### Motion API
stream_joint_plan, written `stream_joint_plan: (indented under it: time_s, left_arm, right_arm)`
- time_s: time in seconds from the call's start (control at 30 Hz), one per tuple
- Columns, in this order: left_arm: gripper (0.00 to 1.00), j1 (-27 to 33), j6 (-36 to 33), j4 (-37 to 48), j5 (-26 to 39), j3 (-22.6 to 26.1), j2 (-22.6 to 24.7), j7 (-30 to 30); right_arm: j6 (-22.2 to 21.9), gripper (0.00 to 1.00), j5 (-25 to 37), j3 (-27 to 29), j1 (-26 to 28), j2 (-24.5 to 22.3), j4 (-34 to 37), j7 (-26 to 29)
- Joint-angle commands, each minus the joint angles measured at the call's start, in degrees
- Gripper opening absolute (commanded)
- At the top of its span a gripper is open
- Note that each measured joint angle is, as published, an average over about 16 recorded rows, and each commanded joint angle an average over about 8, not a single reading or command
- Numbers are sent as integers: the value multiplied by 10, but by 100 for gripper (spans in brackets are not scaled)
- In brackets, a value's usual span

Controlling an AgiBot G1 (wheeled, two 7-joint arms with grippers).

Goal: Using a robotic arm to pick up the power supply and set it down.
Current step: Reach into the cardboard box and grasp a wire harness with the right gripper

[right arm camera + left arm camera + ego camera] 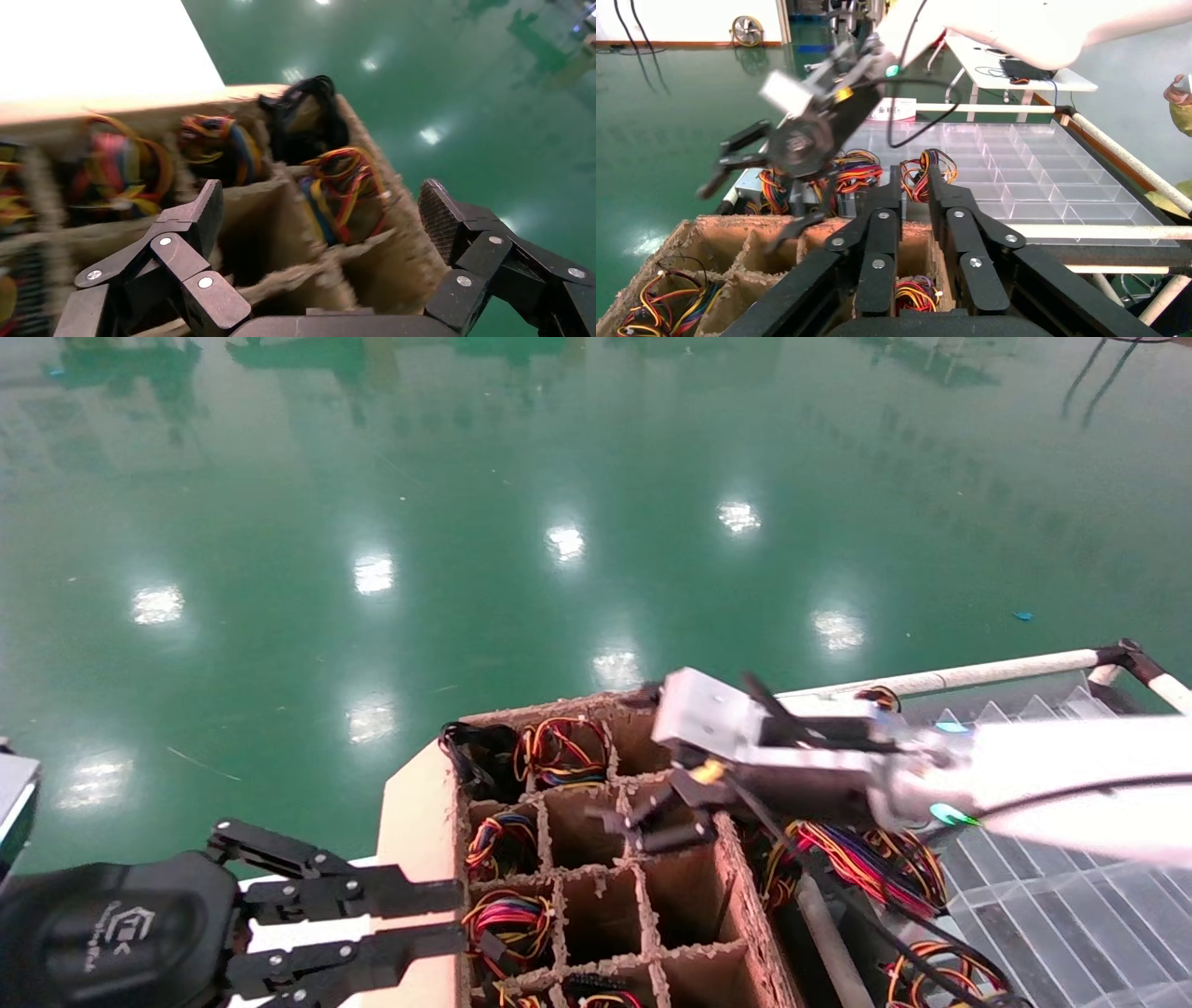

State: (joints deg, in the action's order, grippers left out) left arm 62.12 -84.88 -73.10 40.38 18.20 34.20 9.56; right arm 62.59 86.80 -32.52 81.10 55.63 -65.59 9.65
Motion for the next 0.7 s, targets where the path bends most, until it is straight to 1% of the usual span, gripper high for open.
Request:
stream_joint_plan:
  time_s: [0.03, 0.2, 0.23, 0.27, 0.33, 0.4, 0.47, 0.5, 0.53, 0.6, 0.67, 0.7]
  left_arm:
    - [0, 0, 0, 0, 0, 0, 0, 0]
    - [0, 0, 0, 0, 0, 0, 0, 0]
    - [0, 0, 0, 0, 0, 0, 0, 0]
    - [0, 0, 0, 0, 0, 0, 0, 0]
    - [0, 0, 0, 0, 0, 0, 0, 0]
    - [2, 0, 0, 0, 0, 0, 0, 0]
    - [12, 0, 0, 0, 0, 0, 0, 0]
    - [23, 0, 0, 0, 0, 0, 0, 0]
    - [35, 0, 0, 0, 0, 0, 0, 0]
    - [60, 0, 0, 0, 0, 0, 0, 0]
    - [84, 0, 0, 0, 0, 0, 0, 0]
    - [92, 0, 0, 0, 0, 0, 0, 0]
  right_arm:
    - [-14, 100, 33, -15, 19, 28, 23, -7]
    - [-44, 100, 97, -48, 38, 81, 68, -30]
    - [-48, 99, 108, -54, 41, 89, 75, -33]
    - [-52, 91, 118, -59, 43, 97, 82, -36]
    - [-59, 73, 134, -67, 48, 109, 95, -40]
    - [-66, 50, 148, -73, 52, 118, 106, -43]
    - [-72, 25, 158, -77, 55, 125, 116, -44]
    - [-75, 14, 163, -80, 56, 128, 121, -44]
    - [-77, 9, 167, -81, 57, 130, 124, -45]
    - [-81, 1, 173, -84, 58, 134, 130, -46]
    - [-84, 0, 176, -85, 59, 137, 135, -47]
    - [-85, 0, 178, -86, 59, 138, 137, -48]
